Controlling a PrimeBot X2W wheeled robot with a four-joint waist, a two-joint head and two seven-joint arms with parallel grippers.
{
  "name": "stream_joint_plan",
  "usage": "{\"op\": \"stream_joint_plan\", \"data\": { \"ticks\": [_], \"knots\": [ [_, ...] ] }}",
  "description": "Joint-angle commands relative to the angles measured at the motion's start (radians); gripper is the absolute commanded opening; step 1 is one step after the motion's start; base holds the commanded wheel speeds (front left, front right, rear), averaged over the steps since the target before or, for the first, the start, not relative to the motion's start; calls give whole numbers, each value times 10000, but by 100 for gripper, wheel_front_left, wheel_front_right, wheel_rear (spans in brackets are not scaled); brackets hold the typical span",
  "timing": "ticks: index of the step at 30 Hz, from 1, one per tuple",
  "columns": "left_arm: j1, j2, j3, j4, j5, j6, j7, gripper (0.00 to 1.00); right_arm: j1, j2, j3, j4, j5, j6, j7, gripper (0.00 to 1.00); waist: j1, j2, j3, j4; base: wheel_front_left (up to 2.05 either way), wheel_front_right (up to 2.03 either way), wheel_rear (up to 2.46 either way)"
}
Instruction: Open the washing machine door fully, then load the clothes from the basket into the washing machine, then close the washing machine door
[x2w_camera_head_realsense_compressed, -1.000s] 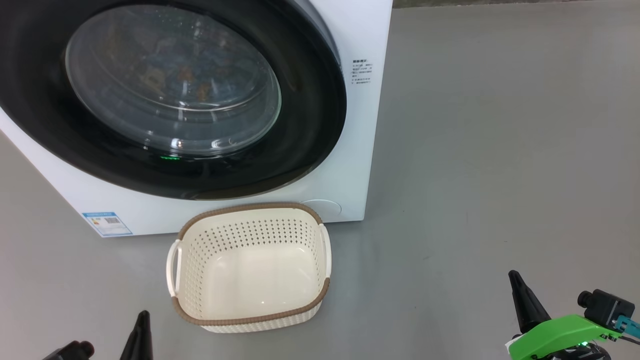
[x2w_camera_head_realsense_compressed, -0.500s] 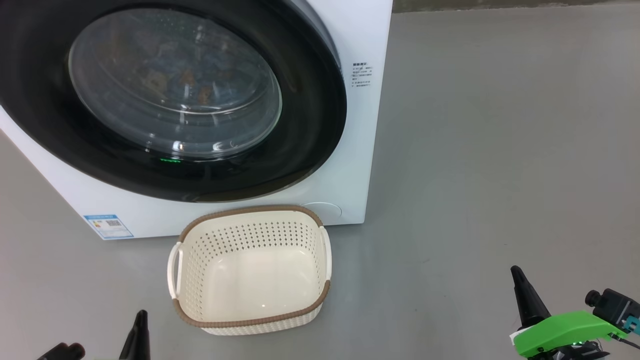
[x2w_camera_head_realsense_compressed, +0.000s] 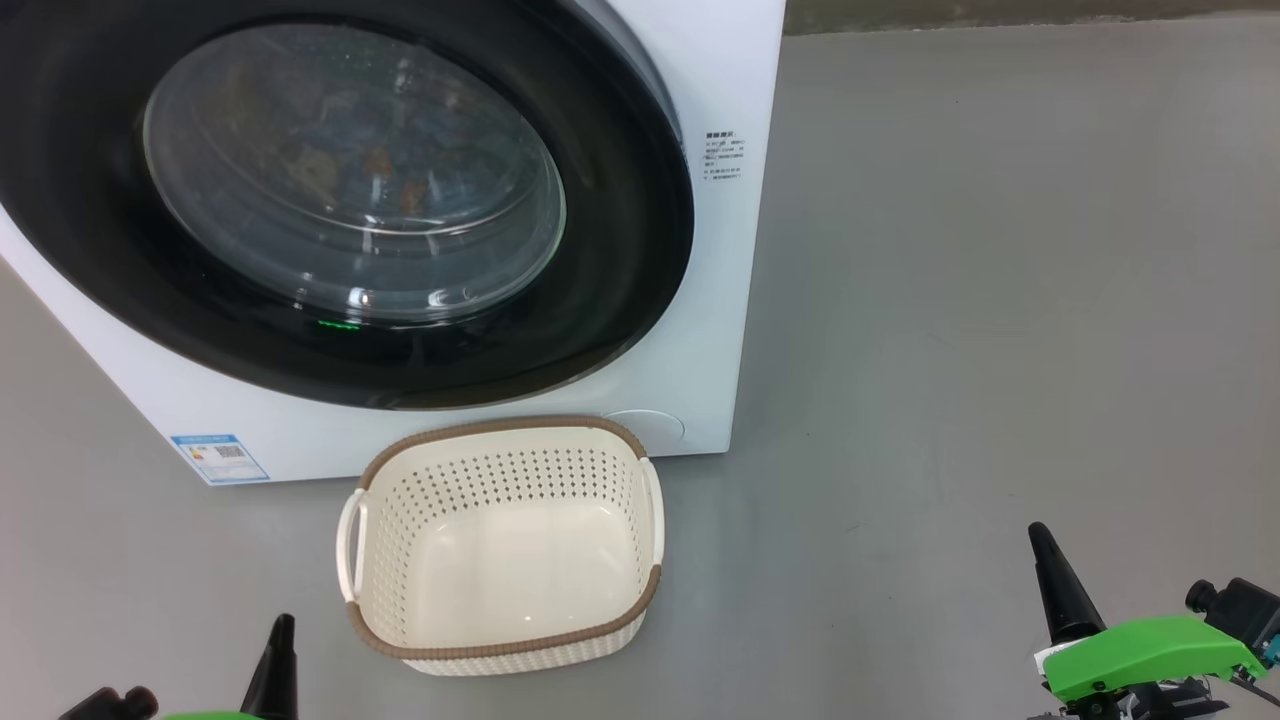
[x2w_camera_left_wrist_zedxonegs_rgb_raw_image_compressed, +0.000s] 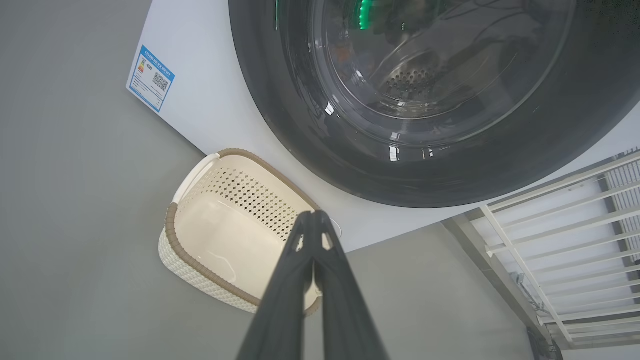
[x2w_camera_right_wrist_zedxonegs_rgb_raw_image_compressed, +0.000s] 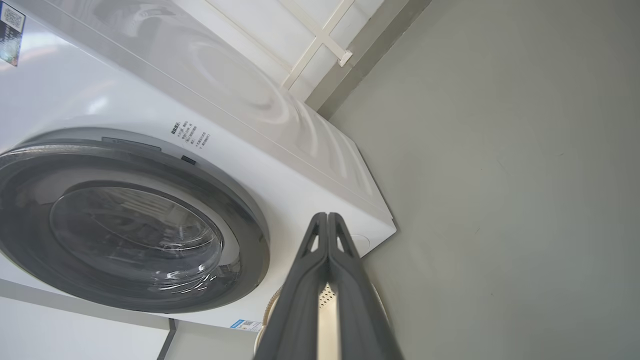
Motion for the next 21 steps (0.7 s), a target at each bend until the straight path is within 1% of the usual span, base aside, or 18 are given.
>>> {"op": "stream_joint_plan", "data": {
  "ticks": [1, 21],
  "knots": [
    [-433, 94, 258, -308, -252, -11, 67, 0, -38, -18, 38, -331, 244, 9, 88, 0, -1, 0, -10, 2, 0, 0, 0],
    [-544, 31, 486, -507, -2148, -13, 626, 0, 4, 193, -204, -729, 2012, 11, 650, 0, -1, 0, -141, 14, 0, 0, 0]
  ]
}}
